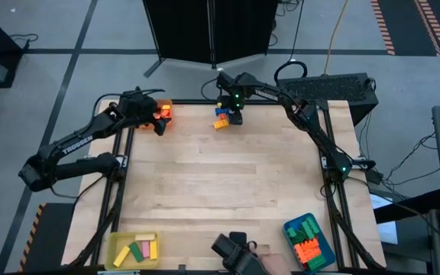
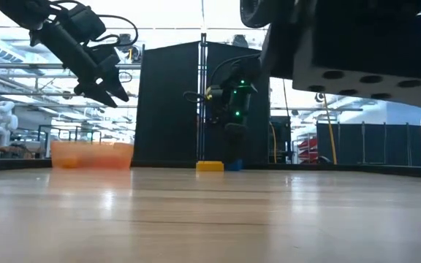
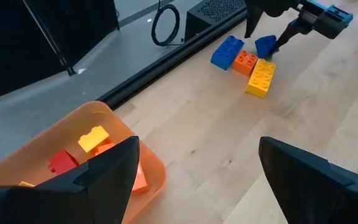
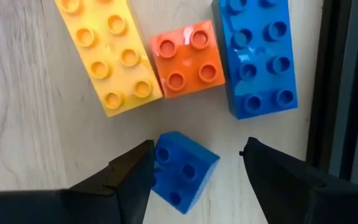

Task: Sort blocks by size
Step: Put the blue 4 stud game piece into the orange bin

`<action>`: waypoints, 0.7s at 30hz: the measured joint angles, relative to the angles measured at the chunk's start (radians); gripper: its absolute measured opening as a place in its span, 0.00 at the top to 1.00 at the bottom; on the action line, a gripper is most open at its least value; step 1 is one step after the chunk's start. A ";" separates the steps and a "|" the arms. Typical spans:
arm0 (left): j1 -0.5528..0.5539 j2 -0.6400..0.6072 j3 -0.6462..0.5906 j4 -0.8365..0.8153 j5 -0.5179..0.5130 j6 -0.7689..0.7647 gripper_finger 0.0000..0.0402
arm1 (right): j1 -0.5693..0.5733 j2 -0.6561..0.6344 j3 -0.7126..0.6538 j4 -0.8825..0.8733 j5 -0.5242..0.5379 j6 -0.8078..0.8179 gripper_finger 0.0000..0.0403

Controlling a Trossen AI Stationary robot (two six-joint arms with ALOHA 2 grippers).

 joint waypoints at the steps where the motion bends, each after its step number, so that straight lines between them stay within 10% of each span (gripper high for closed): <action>1: 0.000 0.000 0.000 -0.001 0.000 0.000 0.18 | 0.000 0.000 0.000 -0.002 0.000 0.004 0.41; 21: 0.000 0.000 0.000 -0.002 0.000 -0.002 0.18 | 0.006 0.005 -0.001 -0.078 -0.011 0.137 0.52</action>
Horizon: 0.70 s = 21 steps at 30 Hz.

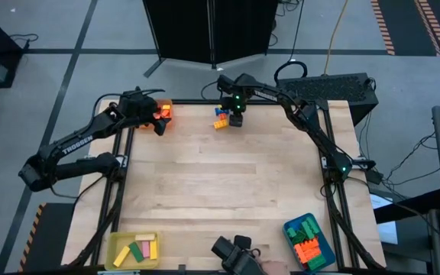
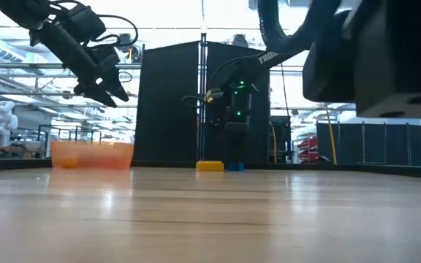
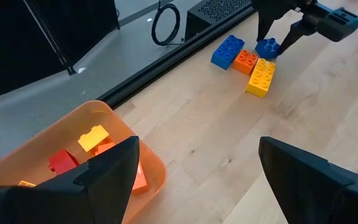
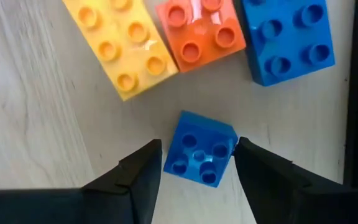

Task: Sort blocks by size
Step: Put the blue 4 stud game piece into the orange bin

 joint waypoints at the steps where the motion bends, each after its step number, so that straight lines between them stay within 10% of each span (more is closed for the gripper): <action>1: 0.000 0.000 0.000 0.000 0.000 -0.001 0.18 | 0.002 0.000 0.000 0.005 0.000 0.012 0.52; 21: -0.002 0.000 0.000 0.000 0.000 -0.024 0.18 | 0.020 -0.007 -0.109 0.065 0.008 0.020 0.60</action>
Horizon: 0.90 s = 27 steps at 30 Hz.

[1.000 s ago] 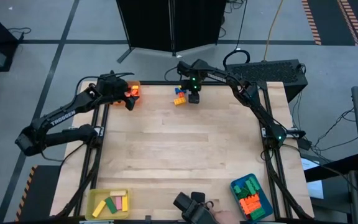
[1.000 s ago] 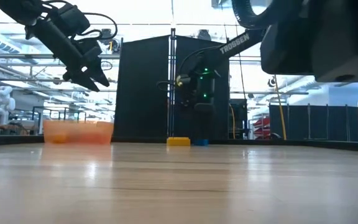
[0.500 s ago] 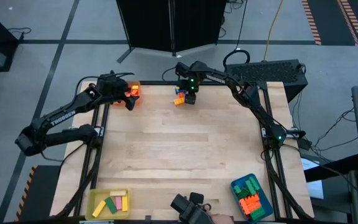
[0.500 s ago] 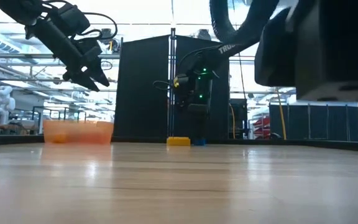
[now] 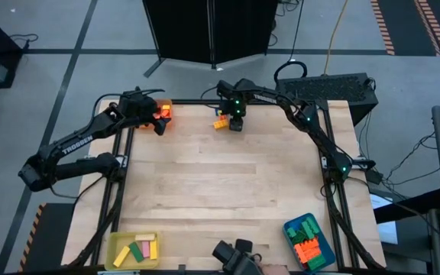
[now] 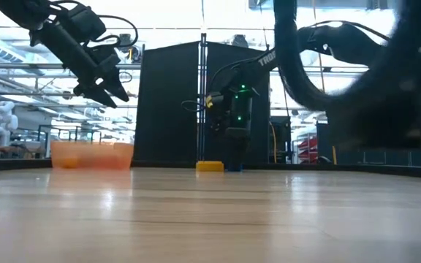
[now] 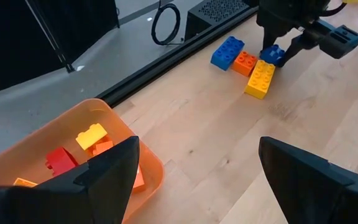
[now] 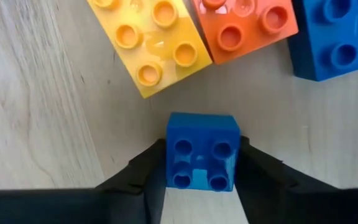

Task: Sort blocks by size
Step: Put the blue 4 stud game piece into the orange bin

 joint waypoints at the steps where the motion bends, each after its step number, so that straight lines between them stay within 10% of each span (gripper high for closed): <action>1: 0.000 0.000 0.000 0.000 0.000 0.000 0.18 | 0.000 -0.004 -0.001 0.005 -0.001 -0.001 0.63; 15: -0.154 0.000 -0.001 0.066 -0.012 0.178 0.18 | 0.039 -0.127 -0.006 -0.005 -0.027 0.004 0.67; 27: -0.440 0.000 -0.205 0.546 -0.020 0.417 0.18 | 0.181 -0.216 -0.004 0.019 -0.386 -0.033 0.67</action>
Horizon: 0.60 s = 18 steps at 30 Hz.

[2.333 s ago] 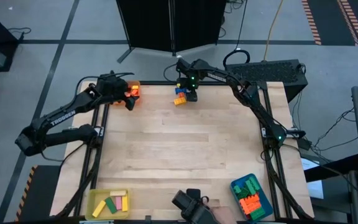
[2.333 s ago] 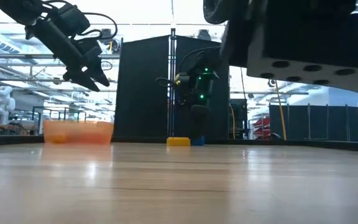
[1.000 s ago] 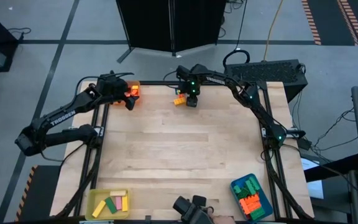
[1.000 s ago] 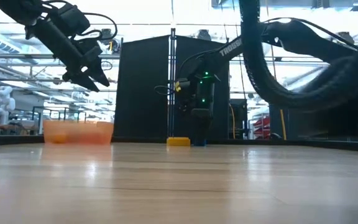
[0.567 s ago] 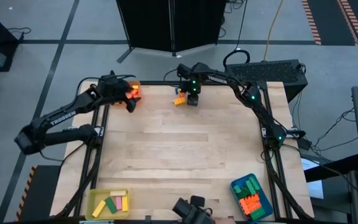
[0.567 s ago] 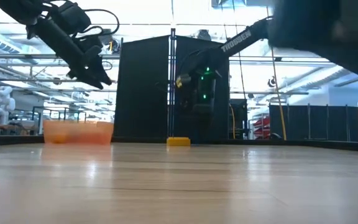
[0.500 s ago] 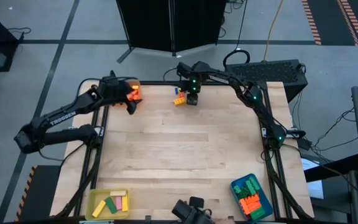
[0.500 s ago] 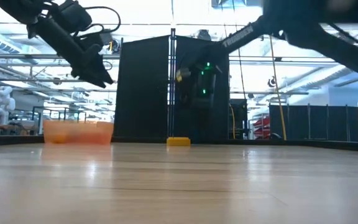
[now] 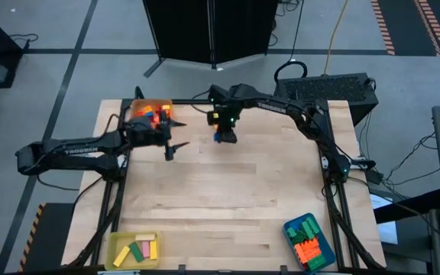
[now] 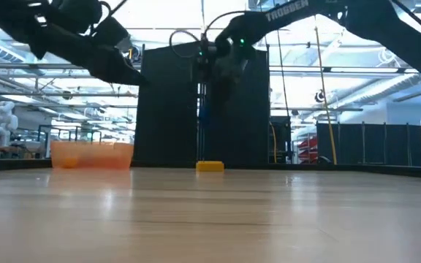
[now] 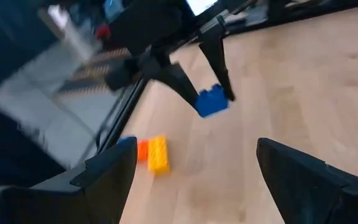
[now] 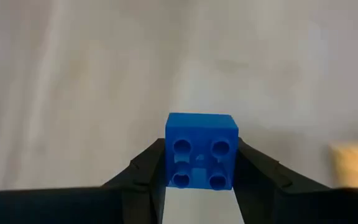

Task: Sort blocks by size
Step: Put the blue 4 stud game piece into the orange bin

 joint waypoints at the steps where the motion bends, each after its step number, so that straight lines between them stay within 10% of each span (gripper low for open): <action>1: -0.020 0.000 -0.017 0.035 0.000 0.020 0.18 | 0.012 -0.001 0.000 -0.001 -0.040 -0.009 0.67; 18: -0.254 0.174 -0.032 0.281 -0.048 0.326 0.18 | 0.102 -0.001 0.000 0.218 -0.304 0.078 0.67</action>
